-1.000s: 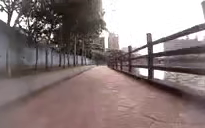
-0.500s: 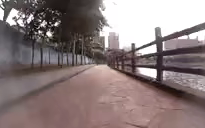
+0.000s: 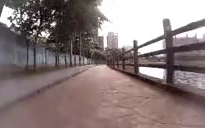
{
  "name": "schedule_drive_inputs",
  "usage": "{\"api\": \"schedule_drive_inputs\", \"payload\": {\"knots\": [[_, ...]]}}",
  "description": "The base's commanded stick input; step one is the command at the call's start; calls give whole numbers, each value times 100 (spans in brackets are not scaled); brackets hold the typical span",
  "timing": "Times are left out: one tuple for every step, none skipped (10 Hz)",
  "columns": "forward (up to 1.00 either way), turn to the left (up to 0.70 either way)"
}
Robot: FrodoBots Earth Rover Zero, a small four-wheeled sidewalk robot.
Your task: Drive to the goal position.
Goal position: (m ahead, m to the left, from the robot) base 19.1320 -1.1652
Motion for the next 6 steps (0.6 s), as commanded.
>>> {"api": "schedule_drive_inputs", "payload": {"knots": [[100, 21], [100, 10], [100, 0], [100, 0], [100, 0], [100, 0]]}}
